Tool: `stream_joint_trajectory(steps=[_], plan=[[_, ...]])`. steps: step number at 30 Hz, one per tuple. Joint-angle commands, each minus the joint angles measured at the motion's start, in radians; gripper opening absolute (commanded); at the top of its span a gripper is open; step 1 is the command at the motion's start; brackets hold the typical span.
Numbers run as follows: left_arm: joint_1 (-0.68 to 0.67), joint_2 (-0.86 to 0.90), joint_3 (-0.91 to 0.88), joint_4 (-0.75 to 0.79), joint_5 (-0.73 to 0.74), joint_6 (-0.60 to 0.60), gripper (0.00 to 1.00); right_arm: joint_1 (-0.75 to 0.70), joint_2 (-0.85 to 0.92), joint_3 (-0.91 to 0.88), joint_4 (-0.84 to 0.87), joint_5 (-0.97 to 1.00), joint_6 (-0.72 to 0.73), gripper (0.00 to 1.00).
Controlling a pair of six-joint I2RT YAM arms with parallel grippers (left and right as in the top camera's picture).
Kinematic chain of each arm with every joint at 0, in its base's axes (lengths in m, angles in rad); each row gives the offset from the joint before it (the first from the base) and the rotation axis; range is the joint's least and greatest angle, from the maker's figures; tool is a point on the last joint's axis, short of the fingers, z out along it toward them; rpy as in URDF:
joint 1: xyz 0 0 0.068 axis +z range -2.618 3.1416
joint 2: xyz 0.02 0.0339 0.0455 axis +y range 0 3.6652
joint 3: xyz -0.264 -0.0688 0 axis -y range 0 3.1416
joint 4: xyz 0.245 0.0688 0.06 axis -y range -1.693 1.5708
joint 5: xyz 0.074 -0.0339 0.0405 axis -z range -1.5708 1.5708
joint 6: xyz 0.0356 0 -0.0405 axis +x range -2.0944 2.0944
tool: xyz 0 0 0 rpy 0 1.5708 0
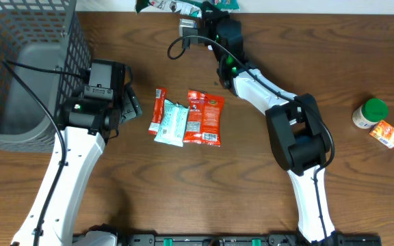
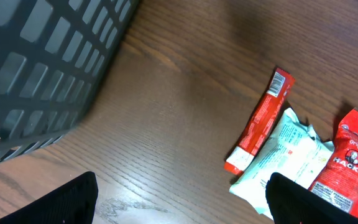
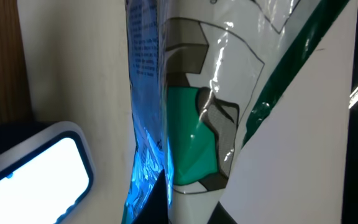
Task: Scan the item barcode
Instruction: 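Hold the glove packet end against the white scanner with the right gripper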
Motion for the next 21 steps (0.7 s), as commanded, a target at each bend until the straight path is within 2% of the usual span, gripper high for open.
stream_joint_trajectory(steps=[1, 9, 17, 21], plan=[[0.003, 0.004, -0.005, -0.002, -0.020, 0.017, 0.87, -0.008, 0.041, 0.014, 0.009, -0.011, 0.042, 0.01], [0.003, 0.004, -0.005, -0.002, -0.020, 0.017, 0.87, -0.010, 0.106, 0.014, 0.010, -0.046, 0.069, 0.01], [0.003, 0.004, -0.005, -0.002, -0.020, 0.017, 0.87, -0.007, 0.106, 0.014, 0.000, -0.086, 0.216, 0.01], [0.003, 0.004, -0.005, -0.002, -0.020, 0.016, 0.87, -0.008, 0.106, 0.014, -0.002, -0.086, 0.336, 0.01]])
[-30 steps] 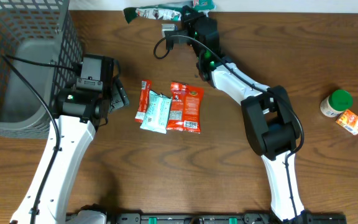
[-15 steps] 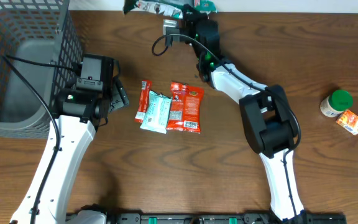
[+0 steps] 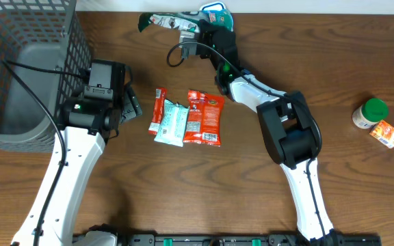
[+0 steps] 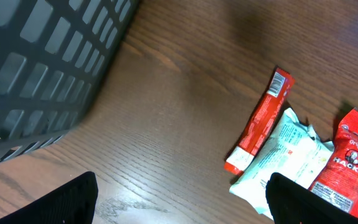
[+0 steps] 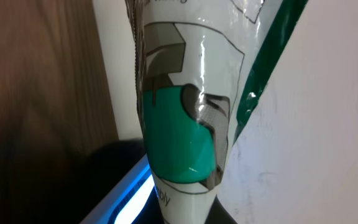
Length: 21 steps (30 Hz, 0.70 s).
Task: Scan the item barcode
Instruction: 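Hold the glove packet end against the white scanner with the right gripper, then carry the glove packet right and lay it down near the jar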
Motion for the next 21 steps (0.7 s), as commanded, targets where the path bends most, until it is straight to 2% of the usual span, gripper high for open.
stream_joint_trajectory(steps=[1, 8, 15, 18, 21], plan=[[0.003, 0.004, -0.005, -0.003, -0.021, 0.017, 0.87, -0.009, -0.001, 0.014, -0.002, -0.025, 0.150, 0.01], [0.003, 0.004, -0.005, -0.003, -0.021, 0.017, 0.87, -0.009, -0.020, 0.014, 0.011, -0.025, 0.205, 0.01], [0.003, 0.004, -0.005, -0.003, -0.021, 0.017, 0.87, 0.008, -0.141, 0.014, -0.010, -0.021, 0.261, 0.01], [0.003, 0.004, -0.005, -0.003, -0.021, 0.017, 0.87, 0.023, -0.227, 0.014, -0.099, -0.022, 0.284, 0.01], [0.003, 0.004, -0.005, -0.003, -0.021, 0.017, 0.87, 0.042, -0.324, 0.014, -0.262, -0.023, 0.309, 0.01]])
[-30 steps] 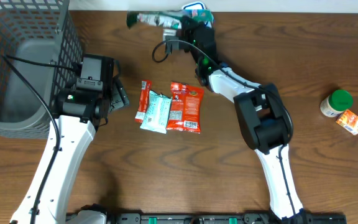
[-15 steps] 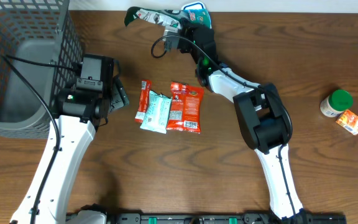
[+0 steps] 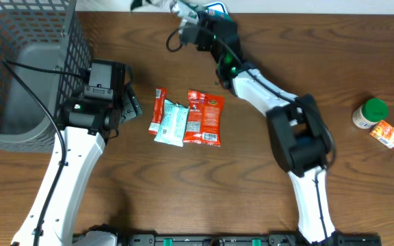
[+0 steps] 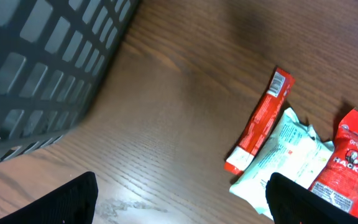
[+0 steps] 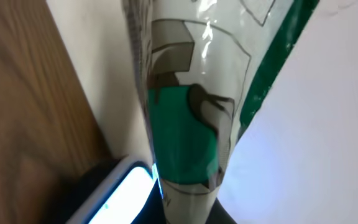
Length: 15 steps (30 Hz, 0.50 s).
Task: Scan the item barcode
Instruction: 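Carry the glove packet right and lay it down near the jar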
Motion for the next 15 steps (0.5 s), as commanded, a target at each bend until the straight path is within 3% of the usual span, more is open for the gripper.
stream_joint_trajectory(steps=[1, 15], plan=[[0.003, 0.004, -0.005, -0.002, -0.021, 0.017, 0.87, 0.032, -0.169, 0.015, -0.111, -0.012, 0.084, 0.01], [0.003, 0.004, -0.005, -0.002, -0.021, 0.017, 0.87, 0.040, -0.595, 0.015, -1.059, -0.016, 0.615, 0.01]])
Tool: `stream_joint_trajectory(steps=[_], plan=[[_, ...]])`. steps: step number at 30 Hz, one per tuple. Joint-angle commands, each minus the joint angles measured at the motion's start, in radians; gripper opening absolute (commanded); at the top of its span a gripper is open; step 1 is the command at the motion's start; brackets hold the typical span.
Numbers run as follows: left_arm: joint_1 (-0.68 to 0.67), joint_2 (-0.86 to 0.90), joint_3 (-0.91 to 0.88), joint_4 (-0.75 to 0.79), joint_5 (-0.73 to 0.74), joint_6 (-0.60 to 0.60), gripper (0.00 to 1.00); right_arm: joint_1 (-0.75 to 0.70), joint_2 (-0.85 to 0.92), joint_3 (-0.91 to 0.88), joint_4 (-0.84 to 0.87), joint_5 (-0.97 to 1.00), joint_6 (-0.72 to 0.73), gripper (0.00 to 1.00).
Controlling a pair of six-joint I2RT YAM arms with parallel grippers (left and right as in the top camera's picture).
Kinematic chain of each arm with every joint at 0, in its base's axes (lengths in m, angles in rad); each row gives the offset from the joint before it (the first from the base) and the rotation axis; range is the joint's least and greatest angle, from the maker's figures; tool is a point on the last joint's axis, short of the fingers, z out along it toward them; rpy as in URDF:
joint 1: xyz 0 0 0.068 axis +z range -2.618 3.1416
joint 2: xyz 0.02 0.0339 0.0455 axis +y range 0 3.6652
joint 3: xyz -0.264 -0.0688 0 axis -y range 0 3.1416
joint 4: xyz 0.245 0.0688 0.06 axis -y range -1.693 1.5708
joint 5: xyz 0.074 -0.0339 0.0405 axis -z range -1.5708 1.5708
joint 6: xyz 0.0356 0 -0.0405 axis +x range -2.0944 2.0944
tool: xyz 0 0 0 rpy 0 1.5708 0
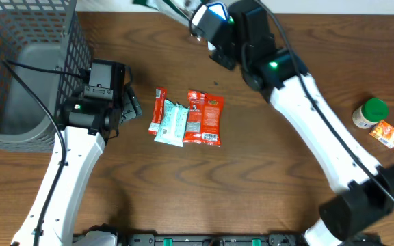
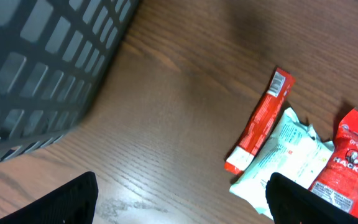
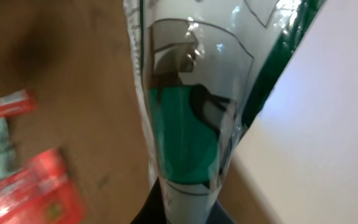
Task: Scan the item barcode
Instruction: 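Carry the glove packet right and lay it down near the jar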
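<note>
My right gripper (image 3: 182, 208) is shut on the lower end of a white and green plastic packet (image 3: 185, 106), which stands up from the jaws and fills the right wrist view. In the overhead view the right gripper (image 1: 197, 18) is raised near the table's far edge, and the packet (image 1: 164, 5) sticks out to its upper left. The blue-lit scanner (image 1: 217, 11) shows right beside it, partly covered by the arm. My left gripper (image 2: 179, 205) hangs open over bare wood, left of the loose packets, with nothing between its fingers.
A red stick packet (image 1: 158, 109), a white-teal packet (image 1: 172, 124) and a red Hacks packet (image 1: 204, 117) lie mid-table. A grey mesh basket (image 1: 19, 68) stands at the far left. At the right are a green-lidded bottle (image 1: 371, 113) and an orange box (image 1: 386, 134).
The right arm has risen and swung back over the table with the packet. The right wrist view now shows wood and red packets below instead of the scanner's lit window. The left arm is unchanged.
The right gripper held the packet at the far edge with blue scanner light on it. Then the packet stood over the lit window, and later the window lay at the lower left. Now the packet is held higher, over the table. The left arm stayed open and still.
</note>
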Motion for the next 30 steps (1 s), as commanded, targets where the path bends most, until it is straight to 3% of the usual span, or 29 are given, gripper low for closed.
stream_joint_trajectory(steps=[1, 6, 12, 21, 30], plan=[[0.003, 0.004, -0.005, -0.003, -0.020, 0.017, 0.87, -0.005, -0.102, 0.006, -0.175, -0.006, 0.233, 0.01], [0.003, 0.004, -0.005, -0.003, -0.020, 0.017, 0.87, -0.018, -0.134, 0.005, -0.415, -0.005, 0.377, 0.01], [0.003, 0.004, -0.005, -0.003, -0.020, 0.017, 0.87, -0.048, -0.126, -0.090, -0.514, -0.005, 0.425, 0.01], [0.003, 0.004, -0.005, -0.003, -0.020, 0.017, 0.87, -0.180, -0.126, -0.304, -0.464, -0.005, 0.503, 0.01], [0.003, 0.004, -0.005, -0.003, -0.020, 0.017, 0.87, -0.422, -0.126, -0.583, -0.225, -0.005, 0.510, 0.03]])
